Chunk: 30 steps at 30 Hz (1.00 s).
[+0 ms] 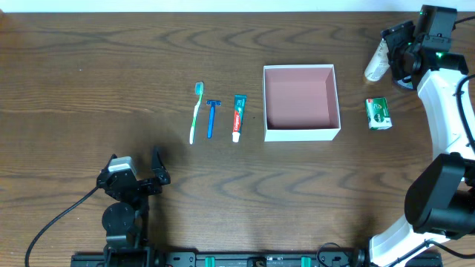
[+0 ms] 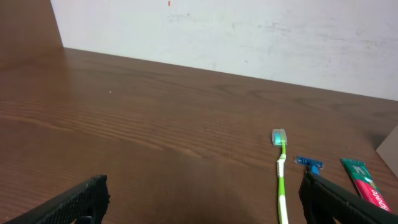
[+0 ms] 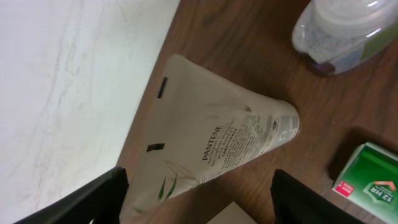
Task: Pack container
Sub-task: 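Close the right gripper on the Pantene tube's top end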
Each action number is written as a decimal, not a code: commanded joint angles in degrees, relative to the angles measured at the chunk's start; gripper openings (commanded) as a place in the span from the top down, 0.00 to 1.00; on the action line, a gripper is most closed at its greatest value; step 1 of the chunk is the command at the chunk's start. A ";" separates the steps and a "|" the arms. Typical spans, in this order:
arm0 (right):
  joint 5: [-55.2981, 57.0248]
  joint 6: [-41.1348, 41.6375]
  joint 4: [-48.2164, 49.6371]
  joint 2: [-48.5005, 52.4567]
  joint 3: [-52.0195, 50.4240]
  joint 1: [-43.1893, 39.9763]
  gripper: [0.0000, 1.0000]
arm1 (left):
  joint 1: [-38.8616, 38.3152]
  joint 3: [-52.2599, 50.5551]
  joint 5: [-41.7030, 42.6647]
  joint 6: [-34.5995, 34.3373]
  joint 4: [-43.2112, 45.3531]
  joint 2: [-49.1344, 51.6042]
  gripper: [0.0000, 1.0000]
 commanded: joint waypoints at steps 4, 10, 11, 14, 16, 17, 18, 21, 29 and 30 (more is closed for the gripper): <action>3.34 0.66 -2.69 0.61 1.14 -0.81 0.32 | 0.22 -1.31 -1.51 -0.04 -1.92 -0.02 0.02; 4.98 0.07 -3.98 0.61 1.14 -1.05 0.41 | 0.22 -1.31 -1.51 -0.04 -1.92 -0.02 0.02; 5.18 -0.28 -4.00 0.61 1.14 -1.18 0.43 | 0.22 -1.31 -1.51 -0.04 -1.92 -0.02 0.02; 5.38 -2.05 -3.96 0.59 1.14 -1.55 0.46 | 0.22 -1.31 -1.51 -0.04 -1.92 -0.02 0.02; 5.46 -3.69 -3.76 0.61 1.14 -1.77 0.47 | 0.22 -1.31 -1.51 -0.04 -1.92 -0.02 0.02; 5.46 -4.85 -3.43 0.61 1.14 -1.88 0.45 | 0.22 -1.31 -1.51 -0.04 -1.92 -0.02 0.02; 5.51 -6.23 -2.97 0.61 1.14 -1.95 0.43 | 0.22 -1.31 -1.51 -0.04 -1.92 -0.02 0.02; 5.60 -10.29 -1.51 0.61 1.14 -2.05 0.40 | 0.22 -1.31 -1.51 -0.04 -1.92 -0.02 0.02; 5.29 -20.26 0.07 0.61 1.14 -2.08 0.37 | 0.22 -1.31 -1.51 -0.04 -1.92 -0.02 0.02; 5.16 -21.05 0.07 0.61 1.14 -2.08 0.37 | 0.22 -1.31 -1.51 -0.04 -1.92 -0.02 0.02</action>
